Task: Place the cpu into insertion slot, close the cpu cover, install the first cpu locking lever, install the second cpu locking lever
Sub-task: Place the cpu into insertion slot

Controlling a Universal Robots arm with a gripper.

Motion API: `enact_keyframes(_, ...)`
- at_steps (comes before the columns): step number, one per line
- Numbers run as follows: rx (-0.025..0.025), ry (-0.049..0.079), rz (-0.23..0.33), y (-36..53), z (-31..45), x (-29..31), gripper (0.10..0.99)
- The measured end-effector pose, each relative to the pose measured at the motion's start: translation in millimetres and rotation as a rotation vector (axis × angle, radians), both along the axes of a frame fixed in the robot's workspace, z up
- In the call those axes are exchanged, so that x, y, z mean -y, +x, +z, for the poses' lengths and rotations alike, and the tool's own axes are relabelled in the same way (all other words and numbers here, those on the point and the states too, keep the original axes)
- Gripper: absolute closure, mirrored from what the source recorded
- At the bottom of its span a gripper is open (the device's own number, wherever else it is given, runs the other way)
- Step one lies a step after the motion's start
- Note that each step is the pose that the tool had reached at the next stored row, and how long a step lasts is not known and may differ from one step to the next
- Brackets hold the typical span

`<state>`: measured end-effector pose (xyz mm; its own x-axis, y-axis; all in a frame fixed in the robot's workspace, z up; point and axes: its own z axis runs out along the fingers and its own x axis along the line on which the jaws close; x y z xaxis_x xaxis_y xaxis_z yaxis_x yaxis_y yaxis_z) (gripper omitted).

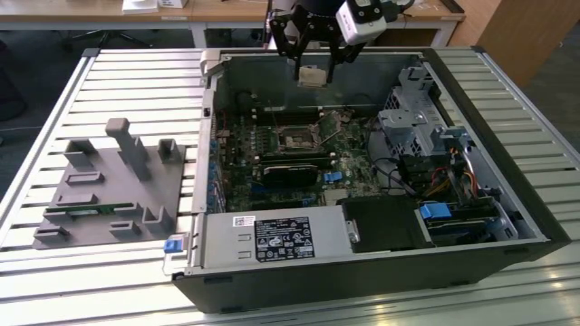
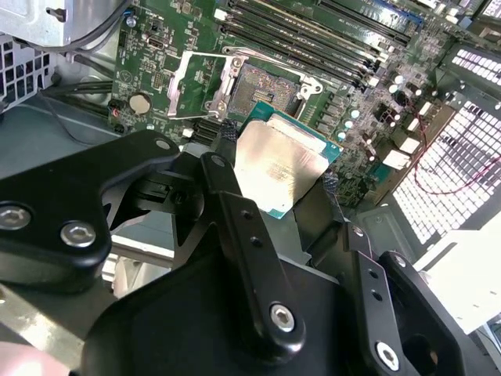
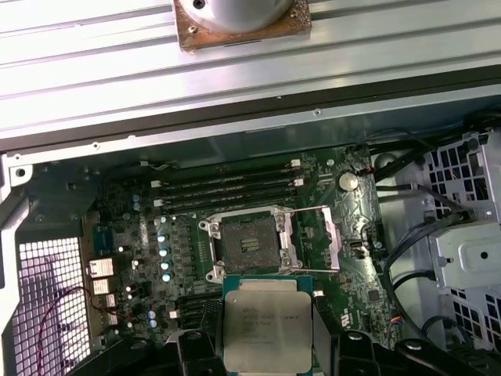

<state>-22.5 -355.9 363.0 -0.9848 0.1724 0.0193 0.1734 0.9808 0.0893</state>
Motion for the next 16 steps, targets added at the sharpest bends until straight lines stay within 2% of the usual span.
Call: enact_keyframes(16, 0.0, 0.0, -0.015, -0.2, 0.0, 0.0, 0.545)
